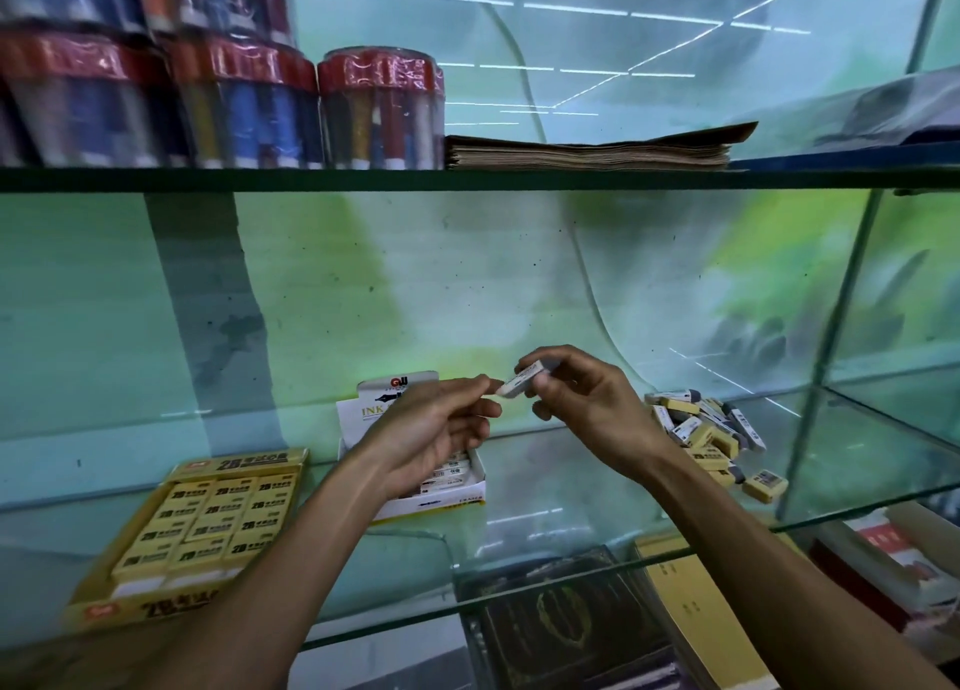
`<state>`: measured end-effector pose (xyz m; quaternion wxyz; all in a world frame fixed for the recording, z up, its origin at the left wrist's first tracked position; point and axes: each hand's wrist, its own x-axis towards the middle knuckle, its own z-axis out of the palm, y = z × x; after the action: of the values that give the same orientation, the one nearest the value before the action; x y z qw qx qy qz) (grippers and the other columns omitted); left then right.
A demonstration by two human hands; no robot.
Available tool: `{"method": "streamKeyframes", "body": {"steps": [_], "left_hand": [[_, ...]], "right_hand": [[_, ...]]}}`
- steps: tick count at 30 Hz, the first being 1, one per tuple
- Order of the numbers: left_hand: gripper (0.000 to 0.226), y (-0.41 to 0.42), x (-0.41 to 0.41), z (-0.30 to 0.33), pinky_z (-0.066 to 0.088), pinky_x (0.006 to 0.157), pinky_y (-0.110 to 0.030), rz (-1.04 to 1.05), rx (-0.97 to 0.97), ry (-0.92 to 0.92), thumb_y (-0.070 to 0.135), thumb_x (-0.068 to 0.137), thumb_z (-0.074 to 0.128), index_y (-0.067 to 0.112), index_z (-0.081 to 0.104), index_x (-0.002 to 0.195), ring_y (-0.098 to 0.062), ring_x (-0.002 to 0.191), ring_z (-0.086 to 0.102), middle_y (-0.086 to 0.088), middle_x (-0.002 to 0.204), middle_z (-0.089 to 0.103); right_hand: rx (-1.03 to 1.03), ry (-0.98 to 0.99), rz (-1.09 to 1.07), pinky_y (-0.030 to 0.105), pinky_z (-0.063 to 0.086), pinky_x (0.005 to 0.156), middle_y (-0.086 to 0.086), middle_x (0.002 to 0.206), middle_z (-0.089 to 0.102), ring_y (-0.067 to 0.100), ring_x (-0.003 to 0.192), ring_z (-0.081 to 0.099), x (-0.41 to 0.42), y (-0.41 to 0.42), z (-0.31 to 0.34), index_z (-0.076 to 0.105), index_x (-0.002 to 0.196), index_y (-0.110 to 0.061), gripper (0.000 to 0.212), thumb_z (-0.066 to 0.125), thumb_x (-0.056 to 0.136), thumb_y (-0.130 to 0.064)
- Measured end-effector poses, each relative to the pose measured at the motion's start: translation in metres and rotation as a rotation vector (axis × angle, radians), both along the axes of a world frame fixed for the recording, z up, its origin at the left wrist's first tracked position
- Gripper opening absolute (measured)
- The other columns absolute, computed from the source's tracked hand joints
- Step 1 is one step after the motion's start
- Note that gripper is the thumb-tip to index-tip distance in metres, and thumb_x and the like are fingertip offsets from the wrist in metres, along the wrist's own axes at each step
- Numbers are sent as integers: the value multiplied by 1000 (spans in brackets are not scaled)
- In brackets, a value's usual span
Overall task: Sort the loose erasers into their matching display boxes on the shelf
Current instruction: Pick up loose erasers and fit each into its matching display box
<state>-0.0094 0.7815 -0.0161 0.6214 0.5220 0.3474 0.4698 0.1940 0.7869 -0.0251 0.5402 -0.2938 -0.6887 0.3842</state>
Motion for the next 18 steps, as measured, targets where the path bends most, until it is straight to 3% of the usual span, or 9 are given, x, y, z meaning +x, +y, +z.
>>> {"method": "streamKeyframes", "body": {"steps": [4,10,13,18], "left_hand": [[21,0,-21,1,44,55,-24,94,51,8,15,98,54,2,67,107,-17,61,56,-8,78,66],[20,-2,-51,4,43,59,-28,190,87,-93,14,98,53,1,67,104,-18,61,56,-6,73,64],[19,-4,-59,6,43,56,-27,227,115,-140,11,99,51,2,66,104,-18,61,55,-6,73,62],[17,-8,-67,8,44,52,-25,271,153,-198,8,99,49,1,63,104,-18,59,54,-7,70,58]], "right_hand": [[-240,300,72,35,51,76,6,99,70,21,94,67,-3,8,-2,63,109,-13,17,58,93,-17],[-293,299,64,43,58,73,18,96,67,30,92,69,-15,12,-3,60,113,-6,21,61,92,-9],[-205,45,18,39,59,66,23,96,70,30,83,68,-30,8,5,62,107,-2,22,70,87,-7],[189,-669,95,25,57,69,-2,84,73,10,73,68,-59,4,19,74,100,-19,16,74,85,-14]]}}
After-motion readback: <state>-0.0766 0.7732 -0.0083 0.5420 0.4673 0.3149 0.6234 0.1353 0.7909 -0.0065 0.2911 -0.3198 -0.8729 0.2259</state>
